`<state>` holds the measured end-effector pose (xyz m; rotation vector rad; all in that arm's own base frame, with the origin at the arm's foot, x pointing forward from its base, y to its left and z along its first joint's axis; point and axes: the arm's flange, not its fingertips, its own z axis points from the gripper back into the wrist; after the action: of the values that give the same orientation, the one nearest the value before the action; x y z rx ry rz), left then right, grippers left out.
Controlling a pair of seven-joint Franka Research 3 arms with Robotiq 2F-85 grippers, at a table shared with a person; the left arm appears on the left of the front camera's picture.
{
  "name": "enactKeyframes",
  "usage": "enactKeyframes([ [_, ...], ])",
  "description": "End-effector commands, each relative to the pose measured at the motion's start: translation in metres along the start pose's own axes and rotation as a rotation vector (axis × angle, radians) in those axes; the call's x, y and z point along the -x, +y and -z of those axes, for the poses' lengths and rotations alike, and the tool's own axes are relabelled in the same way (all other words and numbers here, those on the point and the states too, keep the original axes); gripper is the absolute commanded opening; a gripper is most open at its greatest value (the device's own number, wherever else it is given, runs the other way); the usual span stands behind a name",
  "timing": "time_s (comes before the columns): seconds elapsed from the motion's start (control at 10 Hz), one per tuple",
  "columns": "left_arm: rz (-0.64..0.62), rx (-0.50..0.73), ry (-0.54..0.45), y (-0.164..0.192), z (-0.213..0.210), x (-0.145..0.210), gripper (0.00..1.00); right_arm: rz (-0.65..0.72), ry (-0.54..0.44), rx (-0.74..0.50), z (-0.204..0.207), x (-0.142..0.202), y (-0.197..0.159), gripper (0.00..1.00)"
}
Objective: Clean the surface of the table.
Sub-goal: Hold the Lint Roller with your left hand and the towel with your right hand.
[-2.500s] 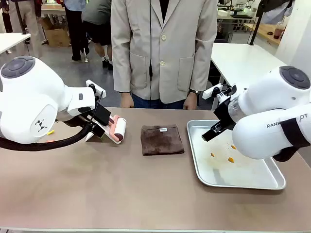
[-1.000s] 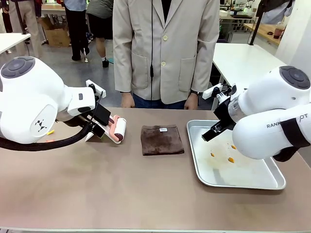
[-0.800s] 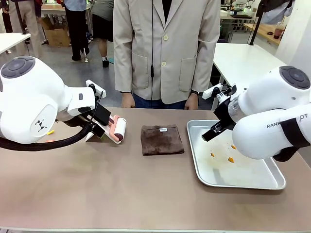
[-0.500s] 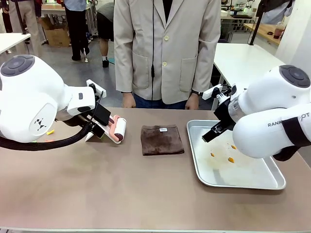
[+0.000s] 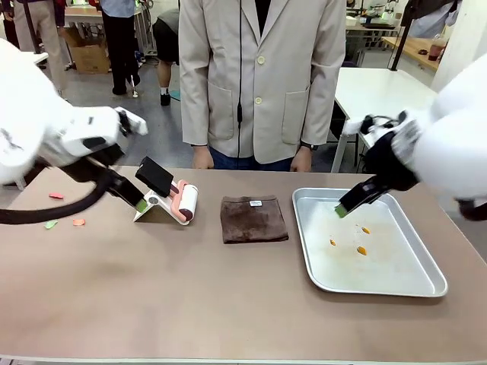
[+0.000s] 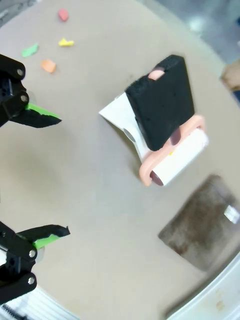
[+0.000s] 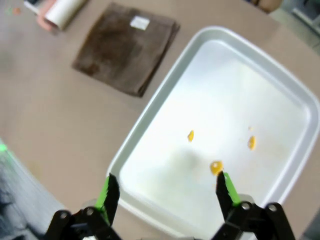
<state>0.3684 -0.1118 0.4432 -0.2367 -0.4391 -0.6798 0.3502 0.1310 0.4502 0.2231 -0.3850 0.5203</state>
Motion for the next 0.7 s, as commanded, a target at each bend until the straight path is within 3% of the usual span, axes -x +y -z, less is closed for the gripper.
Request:
enactKeyframes([
  [0.0, -0.038, 0.137, -0.097, 0.025, -0.038, 0.045, 1.00, 0.124, -0.070, -0.156, -0.044, 0.022, -0.019, 1.00],
  [0.2, -0.085, 0.289, -0.169, 0.068, -0.058, 0.073, 1.00, 0.329, -0.145, -0.264, -0.076, 0.051, -0.053, 1.00],
  [0.4, -0.184, 0.482, -0.320, 0.125, -0.073, 0.113, 1.00, 0.457, -0.263, -0.461, -0.095, 0.090, -0.103, 1.00],
  [0.6, -0.297, 0.556, -0.426, 0.167, -0.075, 0.155, 1.00, 0.580, -0.353, -0.591, -0.100, 0.123, -0.154, 1.00],
])
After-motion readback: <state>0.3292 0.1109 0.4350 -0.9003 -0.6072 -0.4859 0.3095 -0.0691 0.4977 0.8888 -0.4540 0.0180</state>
